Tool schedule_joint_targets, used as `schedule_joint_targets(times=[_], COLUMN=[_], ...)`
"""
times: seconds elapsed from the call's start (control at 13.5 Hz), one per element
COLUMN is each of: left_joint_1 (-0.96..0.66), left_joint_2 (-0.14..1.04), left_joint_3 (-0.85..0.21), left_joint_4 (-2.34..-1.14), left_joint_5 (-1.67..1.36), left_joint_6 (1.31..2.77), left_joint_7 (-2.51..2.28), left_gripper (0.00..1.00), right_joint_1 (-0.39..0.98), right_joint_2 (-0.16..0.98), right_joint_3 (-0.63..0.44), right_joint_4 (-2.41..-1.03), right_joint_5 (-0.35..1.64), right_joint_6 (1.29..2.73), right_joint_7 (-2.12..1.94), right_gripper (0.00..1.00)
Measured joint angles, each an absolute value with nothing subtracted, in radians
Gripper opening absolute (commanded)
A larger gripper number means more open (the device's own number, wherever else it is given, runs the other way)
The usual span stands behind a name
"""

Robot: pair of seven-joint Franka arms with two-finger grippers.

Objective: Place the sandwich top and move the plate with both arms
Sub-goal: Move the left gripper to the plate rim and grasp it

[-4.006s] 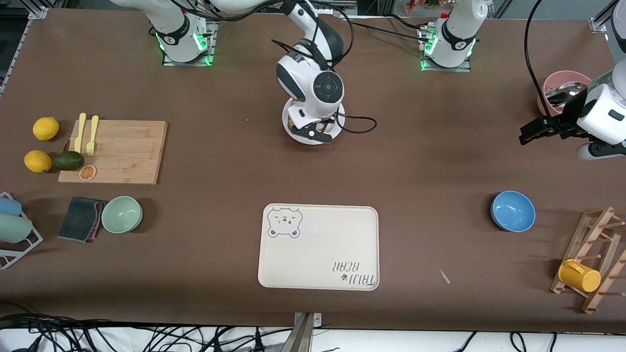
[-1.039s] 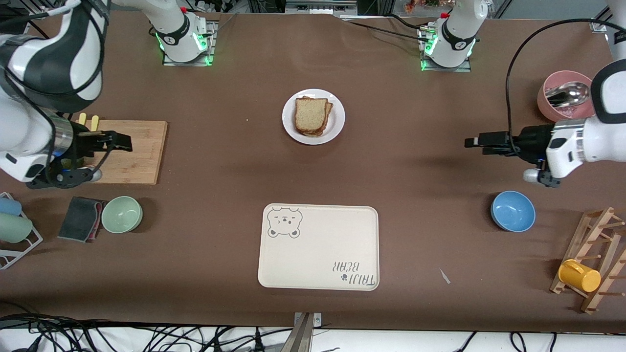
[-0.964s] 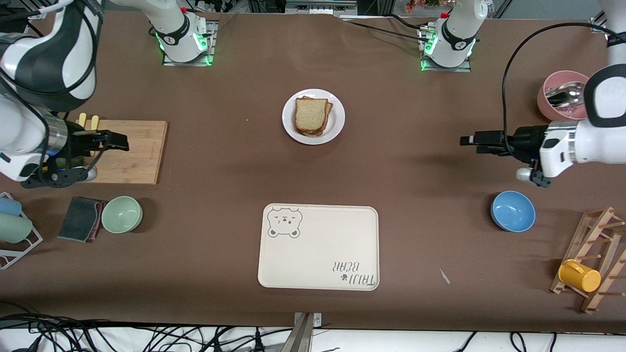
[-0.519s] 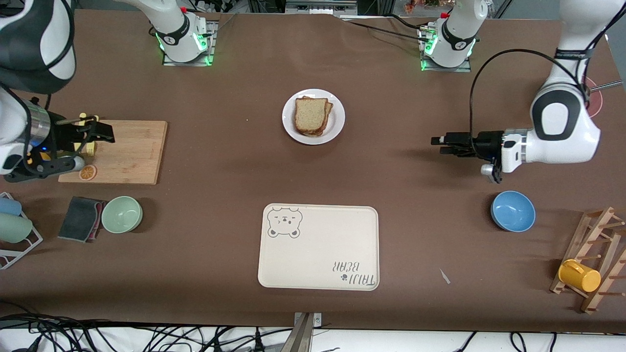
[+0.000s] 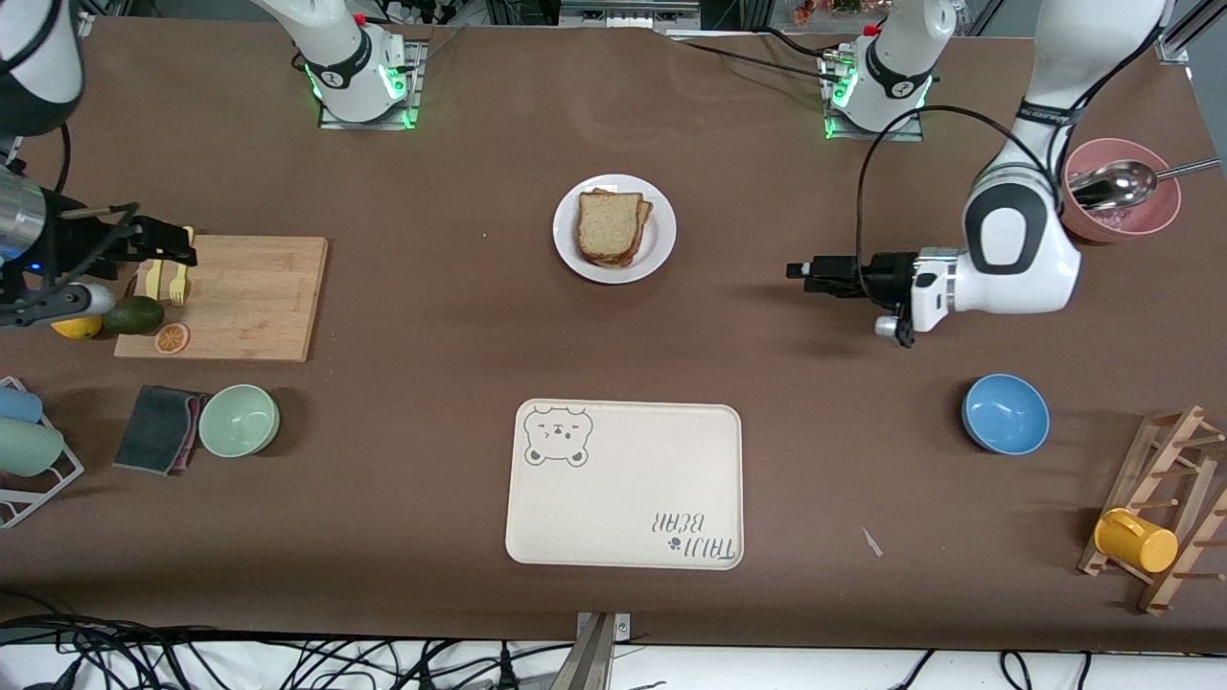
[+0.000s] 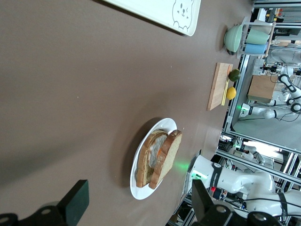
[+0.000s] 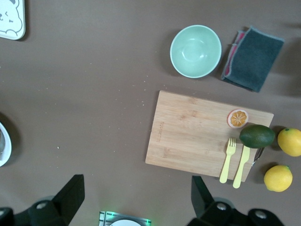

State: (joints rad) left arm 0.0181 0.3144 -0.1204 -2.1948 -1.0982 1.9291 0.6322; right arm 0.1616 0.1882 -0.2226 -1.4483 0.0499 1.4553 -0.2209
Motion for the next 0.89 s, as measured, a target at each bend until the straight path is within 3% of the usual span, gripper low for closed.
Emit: schedule_joint_targets(times=[0.37,0.89], left_joint_1=[-0.132,-0.135], left_joint_2=[0.401,0.392], left_joint_3=[-0.135,-0.156], left_joint_4=[-2.201,-2.276], left_joint_5=[-1.205,-1.247], left_joint_6=[2.066,2.082], left_joint_7=[0.632,0.738], left_gripper=[0.94,0.99], right_joint_1=[0.055,0.033], right_joint_2=[0.029,-0.057], right_joint_3=[-0.148,-0.031], right_joint_4=[-1.554,-1.667], right_joint_5=[0.050,0.019], right_joint_6=[1.548,1.572], right_joint_7=[-0.203,-0.131], right_gripper=[1.00,1.00])
